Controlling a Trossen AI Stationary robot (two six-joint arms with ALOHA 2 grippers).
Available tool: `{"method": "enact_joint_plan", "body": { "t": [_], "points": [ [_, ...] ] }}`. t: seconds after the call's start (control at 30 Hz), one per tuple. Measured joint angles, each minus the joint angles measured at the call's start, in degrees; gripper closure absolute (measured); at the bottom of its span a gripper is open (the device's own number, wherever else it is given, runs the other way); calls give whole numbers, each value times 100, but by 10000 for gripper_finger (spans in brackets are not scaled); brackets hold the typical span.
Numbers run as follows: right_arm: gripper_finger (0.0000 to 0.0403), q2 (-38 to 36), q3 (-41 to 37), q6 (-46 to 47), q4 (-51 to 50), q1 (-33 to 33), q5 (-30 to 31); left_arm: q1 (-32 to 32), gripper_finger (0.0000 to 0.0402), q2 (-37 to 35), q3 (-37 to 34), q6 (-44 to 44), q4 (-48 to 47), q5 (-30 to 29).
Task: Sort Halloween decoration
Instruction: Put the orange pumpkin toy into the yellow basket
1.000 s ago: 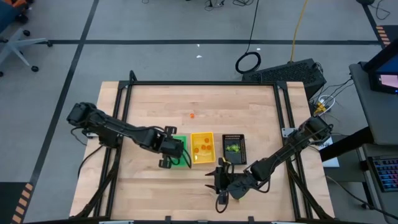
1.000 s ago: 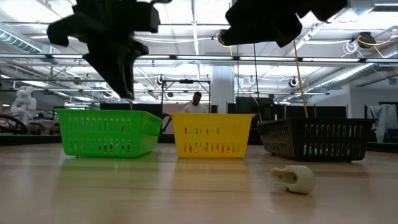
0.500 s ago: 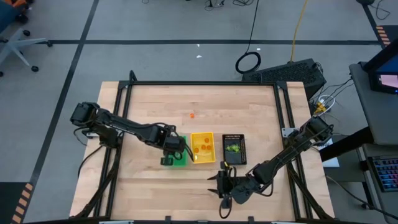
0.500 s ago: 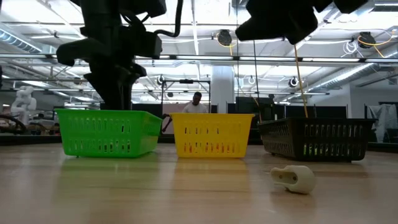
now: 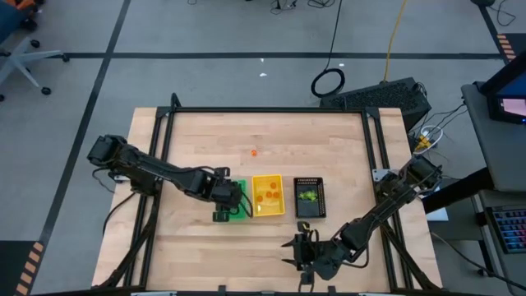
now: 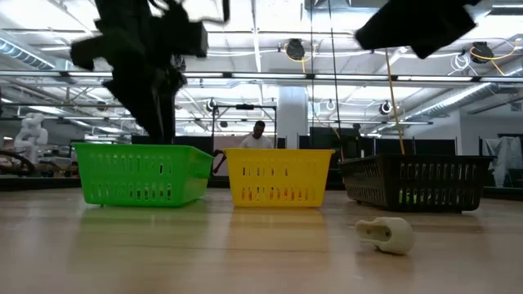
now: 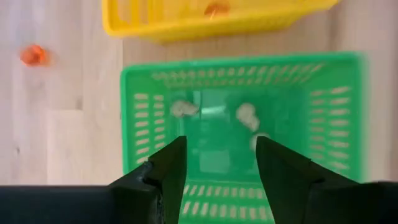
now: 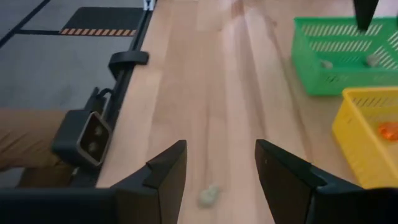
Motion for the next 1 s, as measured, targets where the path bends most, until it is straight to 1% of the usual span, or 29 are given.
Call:
{"method": "enact_joint_plan", "body": {
  "t": [0.13,0.3,0.53,0.8,1.0],
  "points": [
    [225,6,0,242,-128,161,-3,-412,218,-381,0,-259,51,-474],
    [225,275,2,505,-9,310,-1,-992,217,-769,0,-338,513,-1098],
    [225,605,0,1244,-167,387,-1,-1660,217,-826,2,-296,1333,-1852],
    [225,405,2,1947,-1061,719,59,-2172,217,-814,2,-290,1913,-2745],
    [225,288,0,3004,-2073,1052,313,-2239,217,-814,-358,-290,2518,-2862]
  ]
}}
